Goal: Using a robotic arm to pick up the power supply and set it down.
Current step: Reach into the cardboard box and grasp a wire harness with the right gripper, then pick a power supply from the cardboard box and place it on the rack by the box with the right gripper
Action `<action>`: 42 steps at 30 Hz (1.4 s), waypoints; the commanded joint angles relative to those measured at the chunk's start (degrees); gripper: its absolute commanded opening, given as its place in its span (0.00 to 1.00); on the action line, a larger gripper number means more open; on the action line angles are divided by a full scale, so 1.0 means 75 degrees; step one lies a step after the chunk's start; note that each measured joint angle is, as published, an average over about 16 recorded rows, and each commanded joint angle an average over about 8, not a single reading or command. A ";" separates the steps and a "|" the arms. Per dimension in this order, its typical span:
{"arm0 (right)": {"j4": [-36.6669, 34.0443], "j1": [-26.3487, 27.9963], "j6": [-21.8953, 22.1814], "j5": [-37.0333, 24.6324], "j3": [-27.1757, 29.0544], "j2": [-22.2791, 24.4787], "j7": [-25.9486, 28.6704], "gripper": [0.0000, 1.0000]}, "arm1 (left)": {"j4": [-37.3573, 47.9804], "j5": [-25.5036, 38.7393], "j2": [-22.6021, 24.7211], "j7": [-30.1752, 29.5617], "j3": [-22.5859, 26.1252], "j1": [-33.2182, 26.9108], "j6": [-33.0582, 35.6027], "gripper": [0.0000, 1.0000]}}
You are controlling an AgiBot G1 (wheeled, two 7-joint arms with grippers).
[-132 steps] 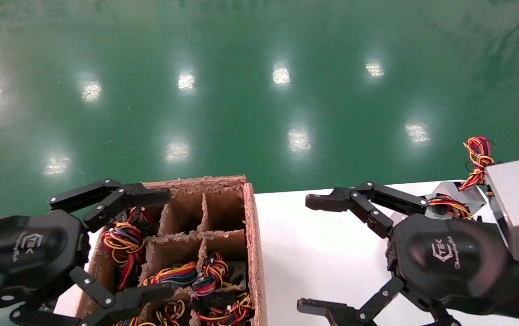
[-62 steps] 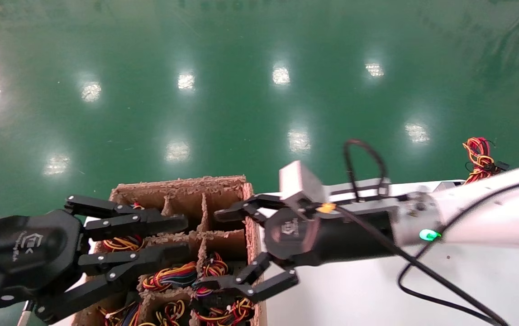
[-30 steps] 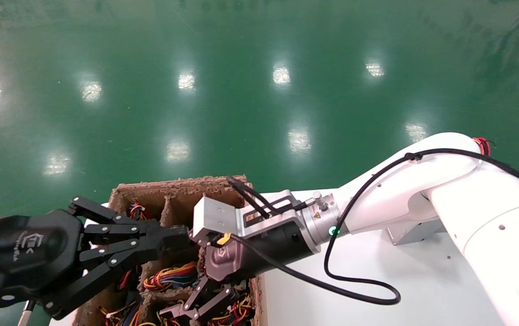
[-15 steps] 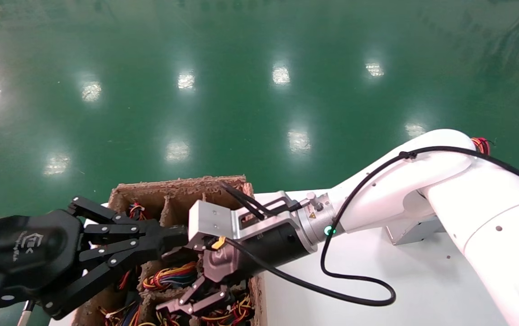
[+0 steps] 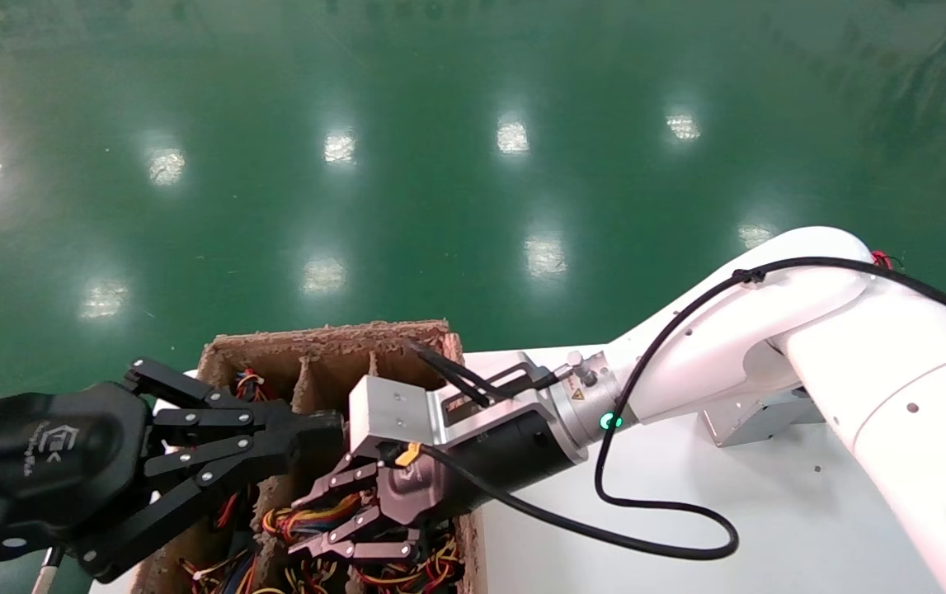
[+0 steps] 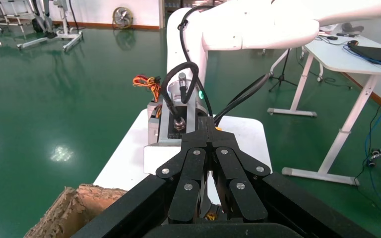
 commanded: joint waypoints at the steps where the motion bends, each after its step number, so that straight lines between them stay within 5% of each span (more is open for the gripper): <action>1: -0.0060 0.0034 -0.0047 0.0036 -0.0070 0.0005 -0.0040 0.00 | 0.0000 0.0000 0.0000 0.0000 0.0000 0.0000 0.0000 0.00; 26: -0.0889 0.0193 -0.0162 0.1145 -0.0267 0.0061 -0.0320 0.00 | 0.0000 0.0000 0.0000 0.0000 0.0000 0.0000 0.0000 0.00; 42: -0.1812 0.0146 -0.0098 0.2380 0.0315 0.0172 -0.0055 0.00 | 0.0000 0.0000 0.0000 0.0000 0.0000 0.0000 0.0000 0.00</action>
